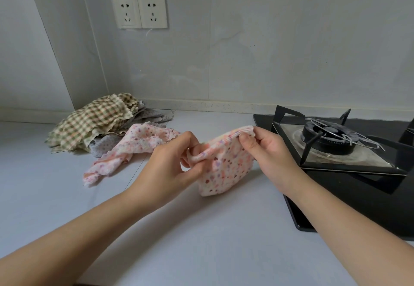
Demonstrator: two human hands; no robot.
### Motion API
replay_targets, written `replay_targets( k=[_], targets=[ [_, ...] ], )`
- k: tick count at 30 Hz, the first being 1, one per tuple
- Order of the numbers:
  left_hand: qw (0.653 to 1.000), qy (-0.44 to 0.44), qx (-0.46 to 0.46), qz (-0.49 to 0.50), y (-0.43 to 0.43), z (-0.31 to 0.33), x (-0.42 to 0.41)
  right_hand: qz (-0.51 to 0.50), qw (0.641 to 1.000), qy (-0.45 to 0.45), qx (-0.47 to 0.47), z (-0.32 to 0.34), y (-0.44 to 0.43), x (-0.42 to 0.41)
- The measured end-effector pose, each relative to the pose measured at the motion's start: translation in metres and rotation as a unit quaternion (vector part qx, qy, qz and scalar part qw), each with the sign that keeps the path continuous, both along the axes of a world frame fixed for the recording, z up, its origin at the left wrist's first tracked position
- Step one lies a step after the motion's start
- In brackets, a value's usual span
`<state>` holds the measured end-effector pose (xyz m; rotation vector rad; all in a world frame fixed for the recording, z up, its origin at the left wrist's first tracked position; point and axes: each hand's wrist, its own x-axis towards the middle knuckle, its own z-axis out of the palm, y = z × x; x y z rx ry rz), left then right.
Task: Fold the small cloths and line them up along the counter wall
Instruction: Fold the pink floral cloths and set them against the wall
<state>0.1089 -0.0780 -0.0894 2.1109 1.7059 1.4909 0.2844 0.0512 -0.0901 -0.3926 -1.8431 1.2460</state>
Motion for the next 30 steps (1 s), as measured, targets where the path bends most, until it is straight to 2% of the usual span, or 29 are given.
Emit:
replay_targets(
  k=[4,9,16,19,22,27,30],
  targets=[
    [0.999,0.008,-0.037,-0.022,-0.001,0.005,0.001,-0.048,0.997,0.006,0.056,-0.001,0.0,0.0],
    [0.979,-0.036,-0.139,-0.141,-0.003,0.013,0.0,-0.099,0.987,0.007,0.13,-0.001,-0.001,0.0],
    [0.926,-0.038,-0.274,-0.256,-0.007,0.016,-0.001,-0.041,0.992,-0.017,0.119,-0.002,-0.001,-0.002],
    [0.881,-0.065,-0.367,-0.29,-0.009,0.015,0.0,-0.009,0.994,-0.038,0.098,-0.005,-0.006,-0.005],
    [0.844,-0.043,-0.443,-0.3,-0.008,0.013,-0.009,-0.024,0.993,-0.064,0.092,-0.004,-0.004,-0.005],
    [0.85,-0.068,-0.419,-0.311,-0.008,0.025,-0.02,-0.045,0.987,-0.121,0.094,-0.011,0.002,-0.011],
    [0.872,-0.091,-0.389,-0.283,-0.008,0.025,-0.032,-0.048,0.986,-0.134,0.085,-0.015,0.0,-0.014]
  ],
)
